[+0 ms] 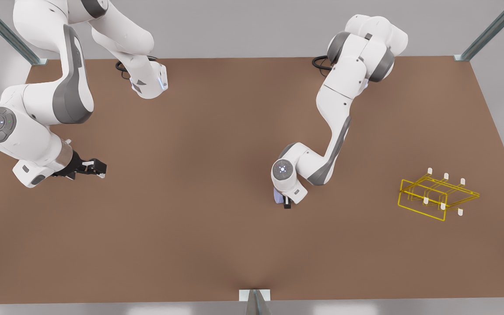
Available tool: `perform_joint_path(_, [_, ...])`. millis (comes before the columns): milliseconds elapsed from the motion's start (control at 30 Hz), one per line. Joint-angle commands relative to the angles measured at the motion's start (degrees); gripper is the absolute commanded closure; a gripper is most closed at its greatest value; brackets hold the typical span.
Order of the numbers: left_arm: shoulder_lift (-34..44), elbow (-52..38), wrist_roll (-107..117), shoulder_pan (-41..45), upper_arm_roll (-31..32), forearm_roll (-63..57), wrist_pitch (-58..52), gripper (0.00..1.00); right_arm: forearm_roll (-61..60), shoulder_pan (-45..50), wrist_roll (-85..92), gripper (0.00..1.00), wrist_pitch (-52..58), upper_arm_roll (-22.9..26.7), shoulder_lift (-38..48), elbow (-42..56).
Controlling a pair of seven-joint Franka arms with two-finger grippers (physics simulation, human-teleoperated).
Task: Place the cup on the cup holder
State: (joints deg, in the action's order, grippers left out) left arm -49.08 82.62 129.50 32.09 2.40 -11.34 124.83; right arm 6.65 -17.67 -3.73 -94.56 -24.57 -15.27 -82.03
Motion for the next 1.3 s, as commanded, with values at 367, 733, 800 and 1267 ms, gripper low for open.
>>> perform_joint_path(367, [9.00, -5.02, -6.54, -0.80, -1.43, -4.39, -21.29, 0.21, -0.05, 0.00, -0.05, 0.00, -0.10, -0.04, 0.07, 0.29])
perform_joint_path(733, [4.34, -6.60, -8.21, -0.80, -5.20, -56.50, -45.71, 0.19, 0.03, 0.00, 0.04, 0.00, -0.10, -0.04, 0.07, 0.29])
perform_joint_path(800, [4.34, -6.60, -9.18, -0.71, -7.93, -62.05, -47.75, 0.19, 0.03, 0.00, 0.04, 0.00, -0.10, -0.04, 0.07, 0.29])
perform_joint_path(1267, [-0.49, -1.24, -4.43, -4.14, -12.33, -74.44, -46.96, 0.19, 0.03, -0.09, 0.13, 0.00, 0.16, -0.04, 0.16, 0.29])
